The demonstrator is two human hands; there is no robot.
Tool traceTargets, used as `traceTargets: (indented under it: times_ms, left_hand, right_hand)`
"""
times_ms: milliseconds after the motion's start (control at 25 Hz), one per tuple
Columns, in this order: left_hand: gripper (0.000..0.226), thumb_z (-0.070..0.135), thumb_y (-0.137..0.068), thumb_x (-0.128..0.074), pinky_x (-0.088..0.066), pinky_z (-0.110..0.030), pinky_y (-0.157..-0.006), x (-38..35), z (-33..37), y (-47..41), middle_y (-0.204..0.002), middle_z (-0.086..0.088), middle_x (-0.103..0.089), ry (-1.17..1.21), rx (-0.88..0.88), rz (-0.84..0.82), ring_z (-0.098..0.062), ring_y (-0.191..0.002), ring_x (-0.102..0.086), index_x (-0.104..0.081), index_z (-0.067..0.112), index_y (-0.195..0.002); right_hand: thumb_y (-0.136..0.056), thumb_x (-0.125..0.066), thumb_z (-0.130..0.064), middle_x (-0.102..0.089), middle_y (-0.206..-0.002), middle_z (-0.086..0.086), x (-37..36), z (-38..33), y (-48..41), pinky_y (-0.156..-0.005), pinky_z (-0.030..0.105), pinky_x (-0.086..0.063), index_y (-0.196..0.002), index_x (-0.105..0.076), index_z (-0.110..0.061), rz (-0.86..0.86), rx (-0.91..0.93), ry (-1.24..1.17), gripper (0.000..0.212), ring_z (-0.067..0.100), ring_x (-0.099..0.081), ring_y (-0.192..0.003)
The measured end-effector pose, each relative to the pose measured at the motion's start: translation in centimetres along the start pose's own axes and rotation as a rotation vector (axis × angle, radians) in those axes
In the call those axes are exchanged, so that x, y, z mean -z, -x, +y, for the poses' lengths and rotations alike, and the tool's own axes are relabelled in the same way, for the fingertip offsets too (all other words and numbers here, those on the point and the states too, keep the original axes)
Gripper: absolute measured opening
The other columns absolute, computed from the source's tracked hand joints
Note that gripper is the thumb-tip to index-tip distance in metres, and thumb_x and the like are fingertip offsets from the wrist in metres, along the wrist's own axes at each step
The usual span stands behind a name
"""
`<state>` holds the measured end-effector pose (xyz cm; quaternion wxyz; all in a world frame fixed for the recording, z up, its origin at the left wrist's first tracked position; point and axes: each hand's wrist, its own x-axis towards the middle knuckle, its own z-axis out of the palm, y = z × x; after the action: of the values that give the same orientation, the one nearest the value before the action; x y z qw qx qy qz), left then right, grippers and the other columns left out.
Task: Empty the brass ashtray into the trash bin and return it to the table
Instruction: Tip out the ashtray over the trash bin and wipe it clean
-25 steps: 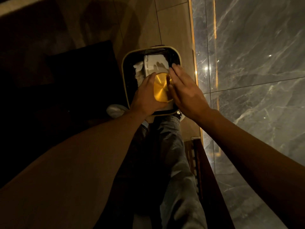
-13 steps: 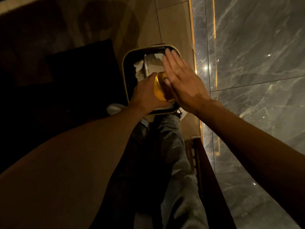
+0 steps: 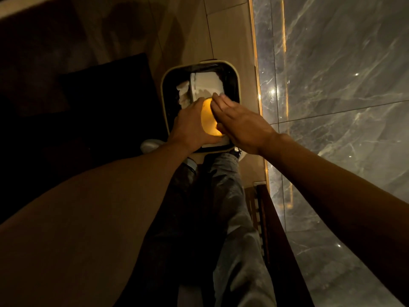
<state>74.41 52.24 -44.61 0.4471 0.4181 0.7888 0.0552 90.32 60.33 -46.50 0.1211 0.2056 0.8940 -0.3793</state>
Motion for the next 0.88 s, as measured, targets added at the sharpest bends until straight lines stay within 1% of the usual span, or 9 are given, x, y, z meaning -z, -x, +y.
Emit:
traceTargets:
  times_ms: [160, 240, 360, 520, 560, 680, 720, 840, 880]
  left_hand:
    - [0.095, 0.059, -0.043, -0.083, -0.053, -0.034, -0.087, -0.3, 0.1, 0.1, -0.118, 0.0, -0.067, 0.089, 0.009, 0.046, -0.019, -0.107, -0.063, -0.052, 0.022, -0.124]
    - [0.095, 0.053, -0.046, -0.087, -0.053, -0.034, -0.088, -0.3, 0.5, -0.1, -0.118, -0.002, -0.068, 0.101, -0.008, 0.055, -0.02, -0.107, -0.064, -0.052, 0.019, -0.127]
    - [0.098, 0.05, -0.048, -0.089, -0.051, -0.031, -0.089, -0.3, 0.4, 0.0, -0.12, -0.005, -0.067, 0.047, -0.032, 0.025, -0.023, -0.109, -0.063, -0.051, 0.016, -0.131]
    - [0.09, 0.045, -0.047, -0.091, -0.05, -0.027, -0.088, -0.1, 0.6, 0.0, -0.118, -0.002, -0.068, 0.102, -0.009, 0.057, -0.019, -0.108, -0.063, -0.054, 0.018, -0.125]
    - [0.091, 0.045, -0.047, -0.092, -0.05, -0.028, -0.088, 0.0, 0.7, -0.1, -0.118, -0.002, -0.068, 0.108, -0.017, 0.065, -0.019, -0.108, -0.063, -0.054, 0.018, -0.126]
    - [0.1, 0.042, -0.048, -0.092, -0.047, -0.029, -0.091, 0.2, 0.6, -0.3, -0.123, -0.006, -0.066, 0.058, -0.045, 0.04, -0.023, -0.111, -0.061, -0.05, 0.015, -0.134]
    - [0.098, 0.042, -0.048, -0.092, -0.048, -0.028, -0.089, 0.3, 0.4, -0.1, -0.121, -0.006, -0.066, 0.046, -0.049, 0.032, -0.023, -0.109, -0.062, -0.051, 0.015, -0.132]
    - [0.082, 0.039, -0.047, -0.092, -0.043, -0.014, -0.074, 0.4, 0.4, 0.0, -0.11, -0.003, -0.069, 0.083, -0.087, 0.06, -0.015, -0.096, -0.063, -0.057, 0.014, -0.117]
    - [0.083, 0.038, -0.046, -0.092, -0.041, -0.011, -0.073, 0.5, 0.4, -0.1, -0.11, -0.004, -0.069, 0.091, -0.092, 0.074, -0.014, -0.095, -0.063, -0.058, 0.013, -0.117]
  right_hand:
    - [-0.104, -0.034, -0.021, -0.013, -0.16, 0.02, 2.0, -1.4, -0.3, -0.123, 0.041, -0.013, -0.15, -0.017, 0.0, 0.324, -0.014, -0.048, 0.053, 0.031, -0.008, -0.15]
    - [-0.104, -0.036, -0.023, -0.013, -0.16, 0.019, 1.1, -1.0, -0.1, -0.123, 0.045, -0.015, -0.15, -0.018, 0.0, 0.262, 0.013, -0.019, 0.054, 0.03, -0.007, -0.15]
    - [-0.103, -0.033, -0.029, -0.015, -0.161, 0.018, -0.2, 0.0, 0.1, -0.119, 0.049, -0.024, -0.152, -0.015, -0.005, 0.009, 0.028, 0.039, 0.057, 0.031, -0.011, -0.15]
    - [-0.104, -0.036, -0.022, -0.015, -0.16, 0.019, 1.2, -1.2, -0.1, -0.123, 0.042, -0.014, -0.15, -0.018, -0.001, 0.295, 0.02, -0.01, 0.053, 0.029, -0.007, -0.15]
    - [-0.104, -0.036, -0.021, -0.016, -0.16, 0.02, 1.0, -1.2, -0.1, -0.123, 0.043, -0.015, -0.15, -0.018, 0.0, 0.294, 0.008, -0.028, 0.053, 0.029, -0.008, -0.15]
    - [-0.103, -0.034, -0.026, -0.015, -0.161, 0.017, 0.0, -0.4, 0.3, -0.12, 0.048, -0.021, -0.152, -0.016, -0.005, 0.039, -0.015, 0.002, 0.056, 0.03, -0.009, -0.15]
    - [-0.103, -0.034, -0.027, -0.014, -0.161, 0.017, 0.1, -0.3, 0.3, -0.122, 0.046, -0.019, -0.152, -0.015, -0.005, 0.038, -0.006, 0.017, 0.057, 0.029, -0.009, -0.15]
    - [-0.104, -0.034, -0.021, -0.015, -0.16, 0.02, 1.9, -1.4, -0.2, -0.124, 0.036, -0.007, -0.15, -0.018, 0.001, 0.319, -0.007, -0.032, 0.053, 0.031, -0.009, -0.15]
    - [-0.104, -0.034, -0.021, -0.016, -0.159, 0.021, 2.0, -1.5, -0.3, -0.124, 0.038, -0.007, -0.149, -0.019, 0.002, 0.341, -0.011, -0.044, 0.053, 0.032, -0.01, -0.149]
